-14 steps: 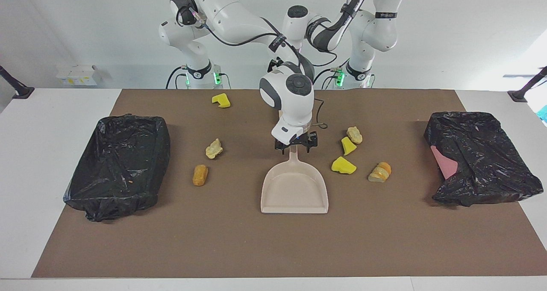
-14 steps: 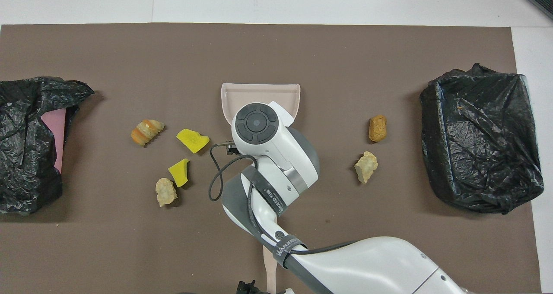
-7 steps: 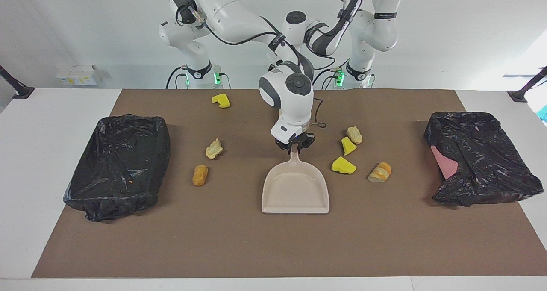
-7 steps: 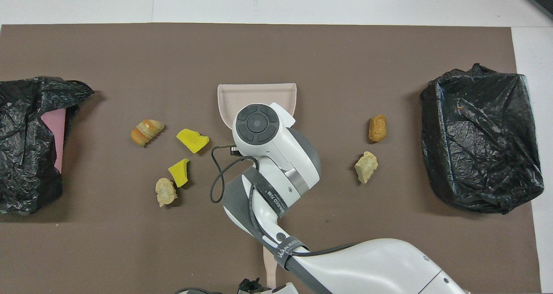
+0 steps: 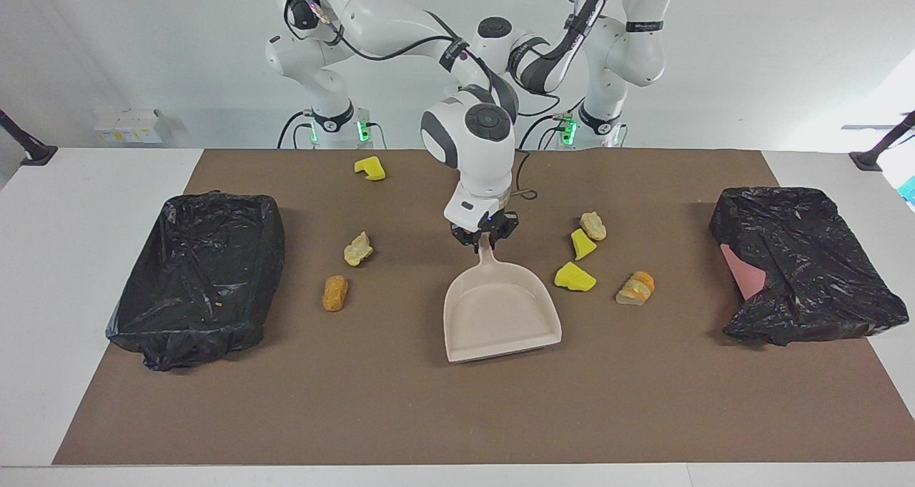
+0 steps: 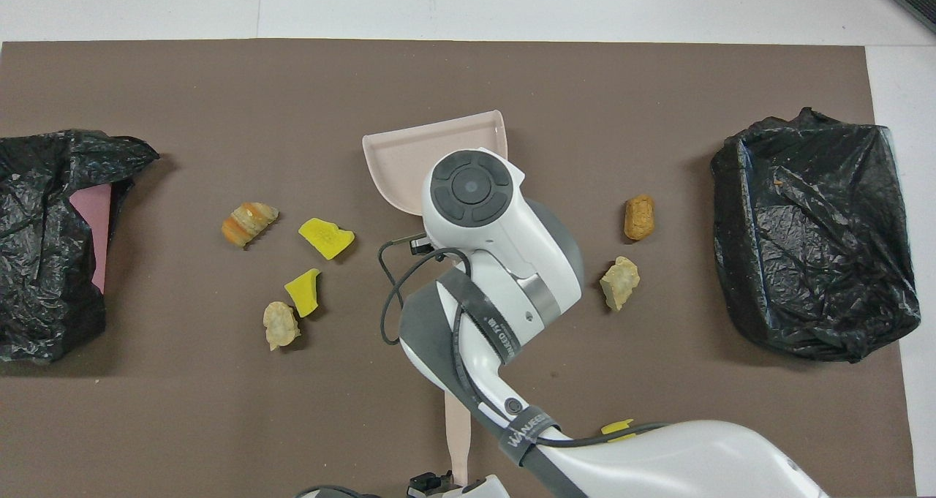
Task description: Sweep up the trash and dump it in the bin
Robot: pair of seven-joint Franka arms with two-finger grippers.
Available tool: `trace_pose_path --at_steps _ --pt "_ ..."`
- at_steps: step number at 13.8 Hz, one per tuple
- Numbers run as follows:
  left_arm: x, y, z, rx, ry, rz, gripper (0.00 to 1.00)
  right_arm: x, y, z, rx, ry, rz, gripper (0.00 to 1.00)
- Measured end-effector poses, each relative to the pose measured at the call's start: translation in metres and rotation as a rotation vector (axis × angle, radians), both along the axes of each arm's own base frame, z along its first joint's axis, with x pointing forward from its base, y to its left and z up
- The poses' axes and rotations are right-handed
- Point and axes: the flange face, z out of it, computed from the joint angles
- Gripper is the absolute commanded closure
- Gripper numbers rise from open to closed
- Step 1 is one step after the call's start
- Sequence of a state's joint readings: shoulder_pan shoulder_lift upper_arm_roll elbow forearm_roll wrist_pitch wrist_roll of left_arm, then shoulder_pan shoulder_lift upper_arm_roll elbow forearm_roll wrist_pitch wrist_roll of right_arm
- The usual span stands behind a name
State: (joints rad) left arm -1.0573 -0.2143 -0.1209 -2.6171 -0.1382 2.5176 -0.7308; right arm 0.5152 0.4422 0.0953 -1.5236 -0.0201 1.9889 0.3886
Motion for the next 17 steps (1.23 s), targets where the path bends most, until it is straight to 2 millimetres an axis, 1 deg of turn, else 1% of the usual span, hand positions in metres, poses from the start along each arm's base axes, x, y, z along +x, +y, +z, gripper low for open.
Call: trace_pose_path --at_steps 2,3,4,6,7,9,11,13,17 --pt "0.002 0.002 -0.001 0.011 0.007 0.014 1.0 0.011 -0.034 0.023 -0.012 0.007 0.103 1.0" --pt "0.006 0.003 0.0 0.015 0.011 0.026 1.0 0.015 -0.051 0.032 -0.019 0.015 0.162 1.0" --pt "0.012 0.005 0.001 0.024 0.017 0.04 1.0 0.018 -0.065 0.039 -0.024 0.023 0.227 1.0" --pt "0.026 0.008 0.008 0.043 0.024 0.063 1.0 0.021 -0.084 0.044 -0.032 0.044 0.371 1.0" --pt "0.034 0.009 0.015 0.056 0.026 0.074 1.0 0.023 -0.092 0.044 -0.034 0.056 0.454 1.0" --pt "0.055 0.013 0.036 0.077 0.024 0.102 1.0 0.026 -0.107 0.041 -0.034 0.081 0.612 1.0" --pt "0.082 0.024 0.058 0.089 0.012 0.147 1.0 0.027 -0.119 0.037 -0.045 0.113 0.761 1.0" --pt "0.106 0.042 0.07 0.09 -0.007 0.201 1.0 0.028 -0.128 0.034 -0.059 0.134 0.889 1.0" --pt "0.149 0.086 0.079 0.125 -0.018 0.314 1.0 0.03 -0.147 0.023 -0.066 0.163 1.069 1.0"
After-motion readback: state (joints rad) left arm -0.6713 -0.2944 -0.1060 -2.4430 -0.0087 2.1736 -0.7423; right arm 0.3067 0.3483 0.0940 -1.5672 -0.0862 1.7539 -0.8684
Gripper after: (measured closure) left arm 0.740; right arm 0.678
